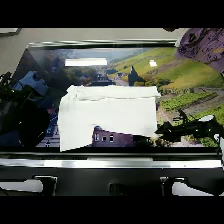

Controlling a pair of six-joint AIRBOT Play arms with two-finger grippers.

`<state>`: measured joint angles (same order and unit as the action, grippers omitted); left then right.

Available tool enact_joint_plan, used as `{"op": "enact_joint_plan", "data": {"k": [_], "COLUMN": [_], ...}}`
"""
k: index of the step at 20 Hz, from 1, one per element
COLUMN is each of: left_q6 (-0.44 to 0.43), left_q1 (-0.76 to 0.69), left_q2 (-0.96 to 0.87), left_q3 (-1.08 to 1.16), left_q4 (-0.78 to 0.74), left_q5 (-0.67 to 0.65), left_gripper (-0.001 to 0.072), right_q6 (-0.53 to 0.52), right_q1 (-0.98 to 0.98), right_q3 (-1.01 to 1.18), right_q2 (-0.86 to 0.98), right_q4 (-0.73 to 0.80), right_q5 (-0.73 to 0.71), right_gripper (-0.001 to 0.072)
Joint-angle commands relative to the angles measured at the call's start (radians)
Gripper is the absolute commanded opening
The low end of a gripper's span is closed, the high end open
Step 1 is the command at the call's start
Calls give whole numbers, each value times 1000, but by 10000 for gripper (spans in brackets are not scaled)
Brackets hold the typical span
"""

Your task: Fold the clothes and pants, and hang the long-sleeved shirts on hangers.

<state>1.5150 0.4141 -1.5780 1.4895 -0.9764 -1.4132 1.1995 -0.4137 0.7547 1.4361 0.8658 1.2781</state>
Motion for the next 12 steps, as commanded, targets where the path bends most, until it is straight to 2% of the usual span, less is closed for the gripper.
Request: {"op": "enact_joint_plan", "data": {"k": [1,9,10,12], "left_q6": [0,1,1,0], "left_q1": [1,0,-1,-5], "left_q2": [1,0,0,0], "left_q3": [0,0,0,0], "left_q4": [-1,0,0,0], "left_q5": [0,31,31,31], "left_gripper": [550,550,550,550], "right_q6": [-6,2,1,2], "right_q1": [0,2,2,2], "right_q3": [-5,-26,-35,-42], "right_q2": [30,30,30,30], "right_q4": [-21,-50,-48,-52], "right_q5": [-25,-16,-34,-74], "right_gripper": [491,465,380,262]}}
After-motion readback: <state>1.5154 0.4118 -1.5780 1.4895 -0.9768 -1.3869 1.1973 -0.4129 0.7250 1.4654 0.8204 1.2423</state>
